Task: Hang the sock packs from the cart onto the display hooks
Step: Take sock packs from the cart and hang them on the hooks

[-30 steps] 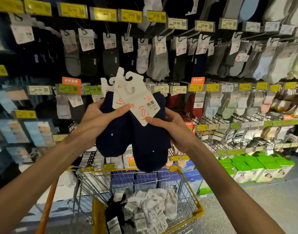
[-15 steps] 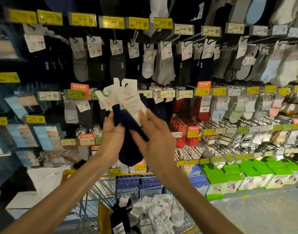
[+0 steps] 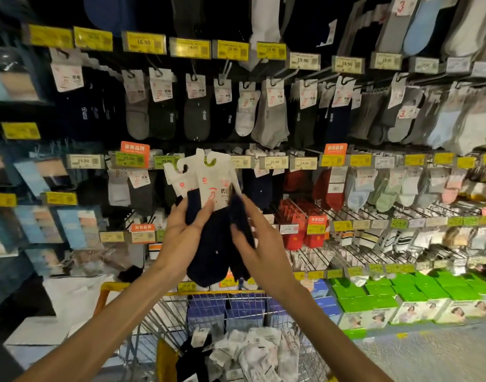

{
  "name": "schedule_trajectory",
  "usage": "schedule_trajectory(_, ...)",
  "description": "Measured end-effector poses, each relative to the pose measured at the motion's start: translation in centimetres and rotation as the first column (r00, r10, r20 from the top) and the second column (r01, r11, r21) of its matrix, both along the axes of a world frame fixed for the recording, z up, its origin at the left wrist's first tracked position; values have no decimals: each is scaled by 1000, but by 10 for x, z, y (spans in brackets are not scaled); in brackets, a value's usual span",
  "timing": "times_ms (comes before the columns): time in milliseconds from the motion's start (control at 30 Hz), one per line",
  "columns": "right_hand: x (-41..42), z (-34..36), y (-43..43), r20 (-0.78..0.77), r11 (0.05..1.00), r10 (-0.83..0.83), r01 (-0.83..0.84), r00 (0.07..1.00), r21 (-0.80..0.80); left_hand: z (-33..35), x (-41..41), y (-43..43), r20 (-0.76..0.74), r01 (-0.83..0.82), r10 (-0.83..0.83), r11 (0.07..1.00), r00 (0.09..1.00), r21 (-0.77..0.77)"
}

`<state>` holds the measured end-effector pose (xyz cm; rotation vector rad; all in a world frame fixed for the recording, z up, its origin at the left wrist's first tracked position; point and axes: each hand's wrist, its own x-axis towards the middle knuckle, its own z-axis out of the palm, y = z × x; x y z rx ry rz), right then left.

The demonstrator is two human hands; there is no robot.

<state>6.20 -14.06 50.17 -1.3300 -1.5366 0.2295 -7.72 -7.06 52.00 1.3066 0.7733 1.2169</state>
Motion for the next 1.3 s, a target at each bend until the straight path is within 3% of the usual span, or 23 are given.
schedule_trajectory(67,15,3,-1,-390,996,75,-91,918,-24,2,-3,6,30,35,-33,997,999,-64)
schedule_trajectory(167,45,-1,2,-829,975,38,-202,558,-91,2,-6,20,73,77,-66,986,995,-149)
schedule_trajectory(300,73,-16,5,-973,952,-38,-289,227,-104,-7,7,40,62,55,-42,972,997,-230)
schedule_trajectory(433,93,-33,18,-996,946,-10,-322,92,-39,-21,35,58,7,91,-92,963,996,-255)
schedule_trajectory(500,104,-41,30,-995,932,6,-360,104,-32,-30,56,66,-25,112,-123,955,992,-276)
schedule_trajectory(567,115,-50,45,-980,921,22,-384,200,-58,-38,78,74,-41,139,-157,946,987,-292)
schedule_trajectory(733,158,-89,89,-946,945,-123,-254,300,-204,-60,133,97,-93,97,-141,925,986,-368)
schedule_trajectory(833,182,-110,112,-885,922,-183,-236,428,-305,-82,165,116,-194,76,-150,936,969,-343)
schedule_trajectory(1000,231,-119,146,-758,831,-122,-351,641,-431,-111,207,148,-223,-4,-106,897,969,-443)
schedule_trajectory(1133,271,-110,185,-696,775,-74,-398,715,-491,-117,231,169,-210,6,-112,895,971,-447)
schedule_trajectory(1233,283,-103,215,-598,804,-25,-340,801,-488,-117,243,180,-207,31,-130,905,970,-424)
schedule_trajectory(1300,288,-103,229,-593,811,-1,-346,805,-471,-116,247,183,-178,34,-121,903,977,-428)
